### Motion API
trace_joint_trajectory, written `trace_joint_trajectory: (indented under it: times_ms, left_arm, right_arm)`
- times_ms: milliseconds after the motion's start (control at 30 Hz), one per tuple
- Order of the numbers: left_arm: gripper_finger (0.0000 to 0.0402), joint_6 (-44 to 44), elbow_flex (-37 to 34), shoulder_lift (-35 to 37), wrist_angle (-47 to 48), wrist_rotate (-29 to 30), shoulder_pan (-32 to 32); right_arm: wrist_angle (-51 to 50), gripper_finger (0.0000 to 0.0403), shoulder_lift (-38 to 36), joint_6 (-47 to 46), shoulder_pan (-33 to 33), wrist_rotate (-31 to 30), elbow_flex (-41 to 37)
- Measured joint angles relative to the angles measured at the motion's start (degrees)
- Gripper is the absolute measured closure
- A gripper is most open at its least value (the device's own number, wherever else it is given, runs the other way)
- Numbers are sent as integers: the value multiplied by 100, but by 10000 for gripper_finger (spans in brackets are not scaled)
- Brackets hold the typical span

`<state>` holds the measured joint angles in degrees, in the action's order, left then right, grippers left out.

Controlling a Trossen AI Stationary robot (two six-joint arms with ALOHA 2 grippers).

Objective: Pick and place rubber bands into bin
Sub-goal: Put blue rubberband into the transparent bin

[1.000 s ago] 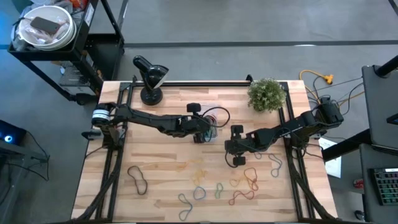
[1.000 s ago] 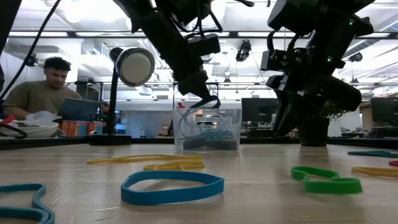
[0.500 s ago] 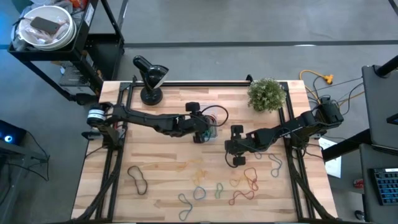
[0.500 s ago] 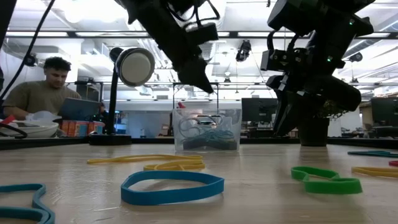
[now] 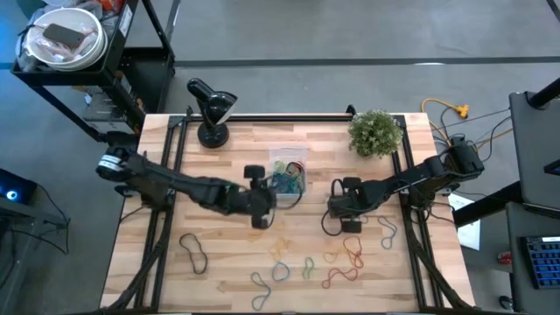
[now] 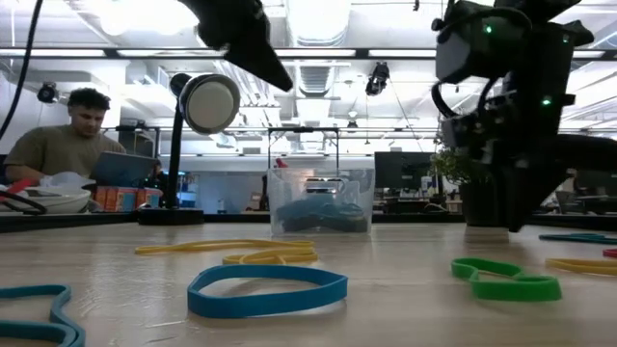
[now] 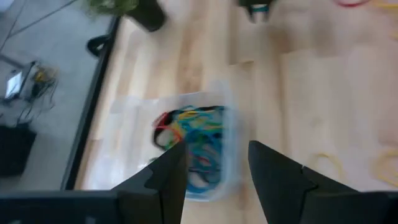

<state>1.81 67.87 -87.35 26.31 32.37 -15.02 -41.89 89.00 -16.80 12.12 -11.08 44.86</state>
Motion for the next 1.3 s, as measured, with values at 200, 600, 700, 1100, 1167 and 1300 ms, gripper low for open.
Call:
trace_joint_trajectory:
  times_ms: [200, 600, 700, 1100, 1167, 1300]
  left_arm:
    - [249, -324, -405, 140, -29, 98, -450]
    - [249, -296, -682, 184, 44, 270, -534]
    - [249, -296, -684, 203, 30, 276, -532]
    - [249, -299, -695, 212, 24, 273, -532]
    - [249, -300, -709, 212, 26, 274, -534]
    - [249, -300, -716, 212, 24, 273, -534]
  right_arm:
    - [-203, 333, -304, 11, 0, 469, 3]
    - [-1017, 337, -1244, 123, -10, 494, -191]
    - [-973, 338, -1208, 169, -65, 497, -215]
    - [-911, 321, -332, 285, -474, 585, -249]
    - [-893, 317, -216, 325, -493, 686, -251]
    - [-885, 308, -71, 328, -494, 709, -254]
